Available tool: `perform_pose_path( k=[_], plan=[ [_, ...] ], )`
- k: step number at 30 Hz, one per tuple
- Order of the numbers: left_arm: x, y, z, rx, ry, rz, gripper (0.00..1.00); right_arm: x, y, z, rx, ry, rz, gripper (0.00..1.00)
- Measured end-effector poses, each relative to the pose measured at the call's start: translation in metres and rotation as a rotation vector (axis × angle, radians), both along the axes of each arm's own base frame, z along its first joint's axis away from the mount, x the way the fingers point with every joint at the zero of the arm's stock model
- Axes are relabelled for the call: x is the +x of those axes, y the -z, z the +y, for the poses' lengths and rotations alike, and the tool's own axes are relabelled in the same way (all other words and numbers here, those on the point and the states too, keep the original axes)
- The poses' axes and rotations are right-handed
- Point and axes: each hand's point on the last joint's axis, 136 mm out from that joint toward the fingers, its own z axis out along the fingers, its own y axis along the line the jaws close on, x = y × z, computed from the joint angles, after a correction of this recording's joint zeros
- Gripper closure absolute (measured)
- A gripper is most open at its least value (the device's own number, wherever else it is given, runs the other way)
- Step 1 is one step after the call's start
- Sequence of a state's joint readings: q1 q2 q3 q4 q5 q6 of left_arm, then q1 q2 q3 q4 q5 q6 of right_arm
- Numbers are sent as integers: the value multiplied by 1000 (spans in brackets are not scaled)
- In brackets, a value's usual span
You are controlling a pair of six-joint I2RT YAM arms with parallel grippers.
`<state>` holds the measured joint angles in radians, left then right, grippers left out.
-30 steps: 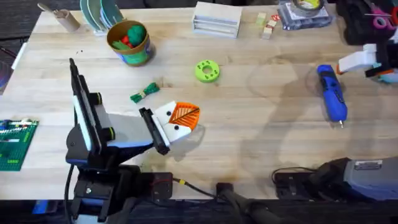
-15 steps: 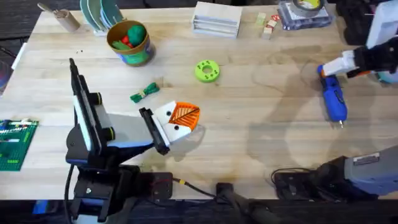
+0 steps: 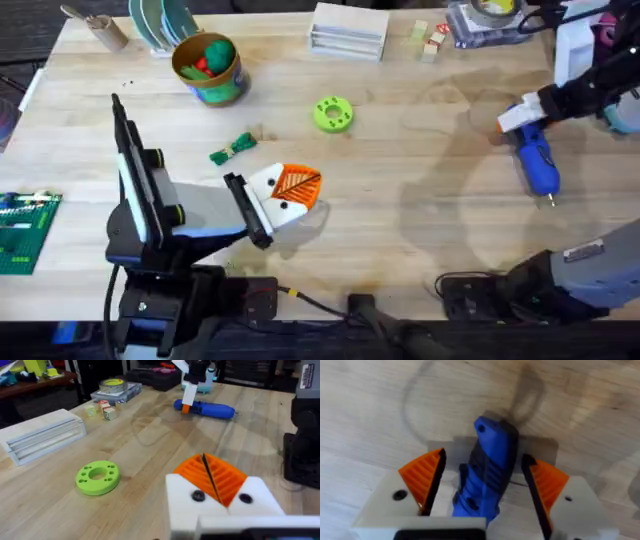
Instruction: Pick up the gripper from the table and insert it into the empty holder that is missing its gripper. Then pick up a screw, insert it into the mounting hole, and use the screwdriver to tighten it. Finally, clean up the table by picking up the vegetable and placing it into the bucket.
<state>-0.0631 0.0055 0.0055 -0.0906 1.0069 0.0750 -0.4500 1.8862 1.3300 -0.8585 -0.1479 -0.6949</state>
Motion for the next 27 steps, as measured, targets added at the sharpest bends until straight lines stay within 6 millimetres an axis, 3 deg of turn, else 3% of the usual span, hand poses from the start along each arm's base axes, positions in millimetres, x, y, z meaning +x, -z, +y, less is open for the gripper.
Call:
perform_pose_path(
  k=[21,27],
  plan=[
    [0,0,0,0,0,0,984,-7,5,-7,-36,21,45,13],
    [0,0,0,0,0,0,984,-6,6,-9,-45,26,45,138]
  ],
)
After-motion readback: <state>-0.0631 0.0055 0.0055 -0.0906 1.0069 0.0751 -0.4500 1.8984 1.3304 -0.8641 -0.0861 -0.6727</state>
